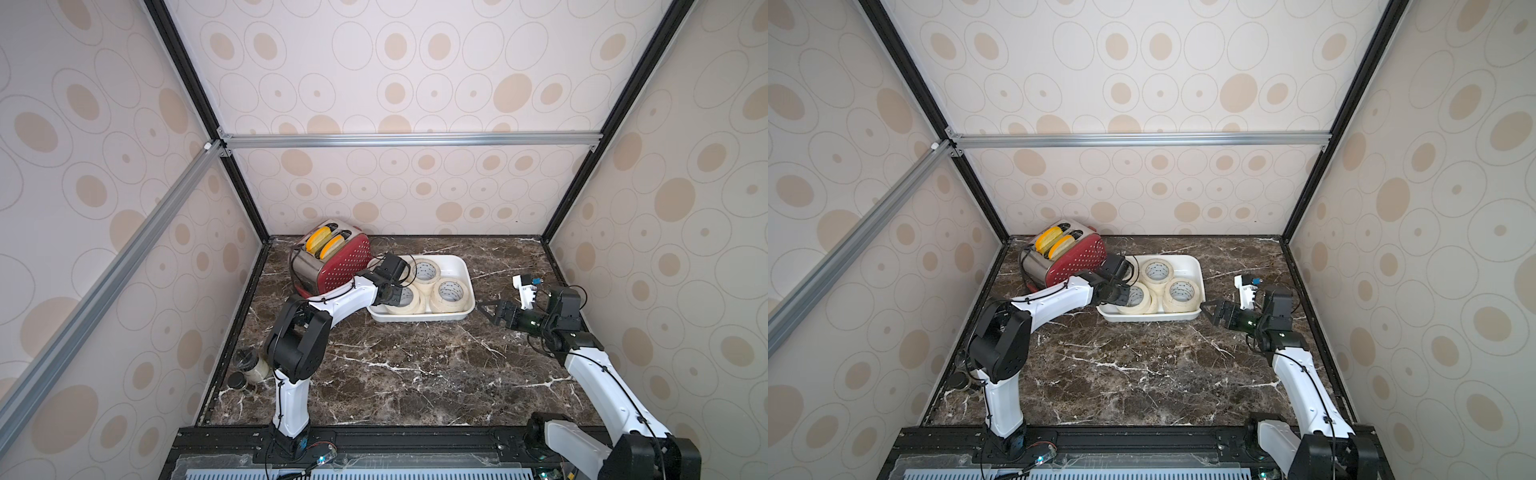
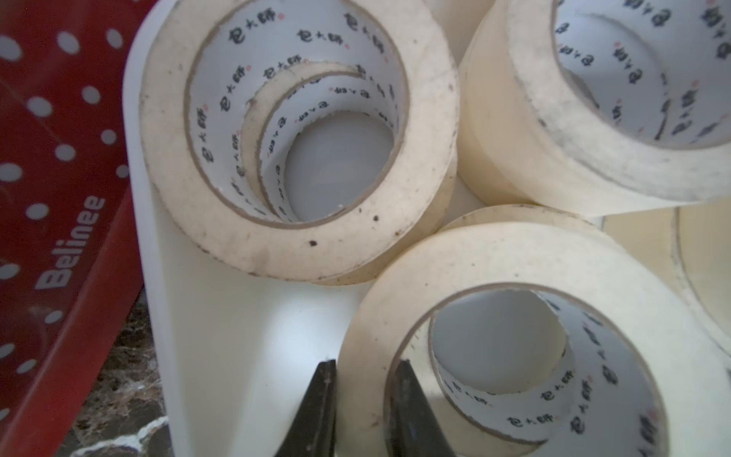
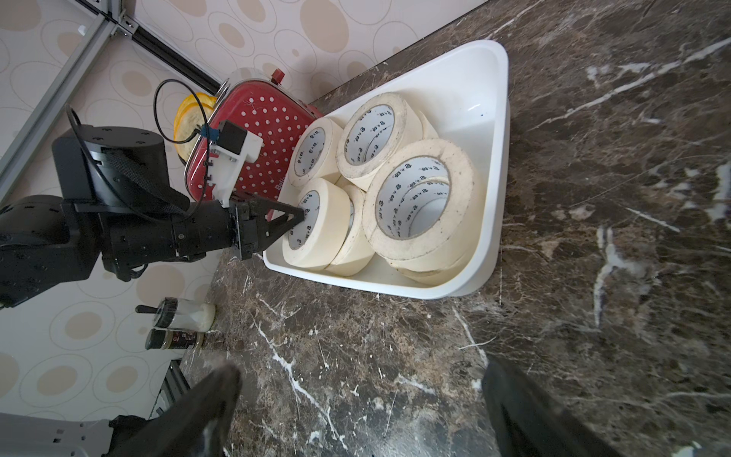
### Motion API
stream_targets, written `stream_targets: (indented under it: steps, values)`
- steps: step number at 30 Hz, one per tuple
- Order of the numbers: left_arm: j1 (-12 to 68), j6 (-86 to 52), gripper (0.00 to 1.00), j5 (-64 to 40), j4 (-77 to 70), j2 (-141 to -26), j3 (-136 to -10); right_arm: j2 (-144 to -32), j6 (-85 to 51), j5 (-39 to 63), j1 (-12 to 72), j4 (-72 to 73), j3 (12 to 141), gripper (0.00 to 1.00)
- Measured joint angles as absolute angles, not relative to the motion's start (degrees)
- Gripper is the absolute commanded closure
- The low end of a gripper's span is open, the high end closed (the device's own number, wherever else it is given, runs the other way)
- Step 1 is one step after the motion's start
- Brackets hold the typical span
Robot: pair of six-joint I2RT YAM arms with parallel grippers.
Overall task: Take out the art tape in the storage box
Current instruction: Pick up the art tape from the storage box.
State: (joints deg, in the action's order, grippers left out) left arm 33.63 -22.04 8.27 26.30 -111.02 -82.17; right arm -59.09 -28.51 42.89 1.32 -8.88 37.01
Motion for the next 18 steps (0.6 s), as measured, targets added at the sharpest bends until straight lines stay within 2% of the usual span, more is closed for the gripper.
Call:
stream_targets:
  steps: [11,18]
  values:
    - [33.58,-22.24,0.90,8.25,25.39,-106.96,-79.40,-59.09,-28.51,42.68,1.32,-9.45,37.01,0.01]
    - [33.01,-22.68,0.93,8.62,25.36,-97.76,-75.05,-59.09,-28.47,42.52,1.32,-10.24,37.01,0.01]
